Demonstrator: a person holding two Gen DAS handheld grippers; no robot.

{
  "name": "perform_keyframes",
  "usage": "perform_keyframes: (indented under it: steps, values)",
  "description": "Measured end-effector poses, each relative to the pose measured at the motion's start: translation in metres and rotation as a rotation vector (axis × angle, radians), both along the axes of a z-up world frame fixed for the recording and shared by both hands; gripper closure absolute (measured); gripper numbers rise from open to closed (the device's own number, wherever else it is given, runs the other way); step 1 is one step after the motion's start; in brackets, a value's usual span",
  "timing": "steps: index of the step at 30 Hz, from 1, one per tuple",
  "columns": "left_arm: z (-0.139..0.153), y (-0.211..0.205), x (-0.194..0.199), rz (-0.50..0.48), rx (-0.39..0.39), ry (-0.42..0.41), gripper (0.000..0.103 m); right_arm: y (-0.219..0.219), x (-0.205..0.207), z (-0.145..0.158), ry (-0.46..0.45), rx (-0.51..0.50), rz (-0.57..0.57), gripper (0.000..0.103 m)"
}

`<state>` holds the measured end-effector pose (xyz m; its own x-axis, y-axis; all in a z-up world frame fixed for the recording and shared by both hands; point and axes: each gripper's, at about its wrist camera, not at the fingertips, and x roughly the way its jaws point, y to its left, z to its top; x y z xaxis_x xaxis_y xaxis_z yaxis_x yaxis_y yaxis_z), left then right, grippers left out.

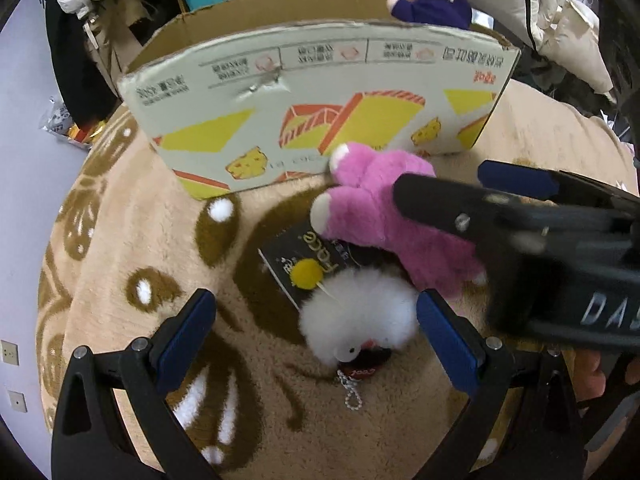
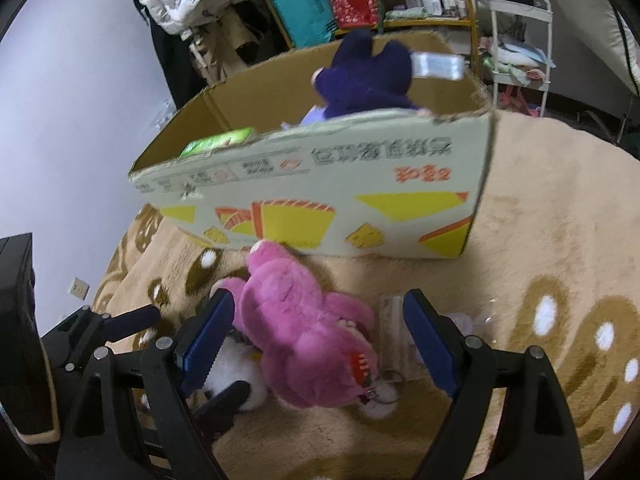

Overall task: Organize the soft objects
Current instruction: 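Close the left tool on the white fluffy plush while the right tool closes on the pink bear, then lift the white fluffy plush with the left tool while the right tool lifts the pink bear over the box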

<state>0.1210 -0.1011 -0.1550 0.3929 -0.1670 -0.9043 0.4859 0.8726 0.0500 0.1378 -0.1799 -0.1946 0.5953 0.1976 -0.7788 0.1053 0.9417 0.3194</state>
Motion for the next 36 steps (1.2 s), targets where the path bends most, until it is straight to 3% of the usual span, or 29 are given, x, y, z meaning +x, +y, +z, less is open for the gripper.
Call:
perform_keyframes:
  steps: [10, 12, 16, 21, 24, 36]
  values:
    - [-0.011, -0.006, 0.000, -0.004, 0.038, 0.039, 0.008, 0.007, 0.006, -0.024, 0.067, 0.019, 0.036, 0.015]
    - [-0.013, -0.006, 0.000, -0.002, 0.034, 0.060, 0.016, 0.009, 0.006, -0.022, 0.060, 0.002, 0.042, 0.015]
    - [-0.015, -0.006, -0.001, -0.008, 0.040, 0.085, 0.033, 0.015, 0.009, -0.021, 0.064, -0.015, 0.062, 0.026]
    - [-0.022, -0.002, 0.001, -0.021, 0.012, 0.132, 0.064, 0.020, 0.007, -0.023, 0.073, -0.038, 0.070, 0.030]
    - [-0.020, -0.004, -0.002, -0.033, 0.023, 0.116, 0.069, 0.021, 0.006, -0.023, 0.074, -0.052, 0.055, 0.032]
    - [-0.008, 0.017, -0.005, 0.027, -0.020, 0.097, 0.070, 0.012, -0.012, -0.005, 0.048, -0.087, 0.007, 0.036]
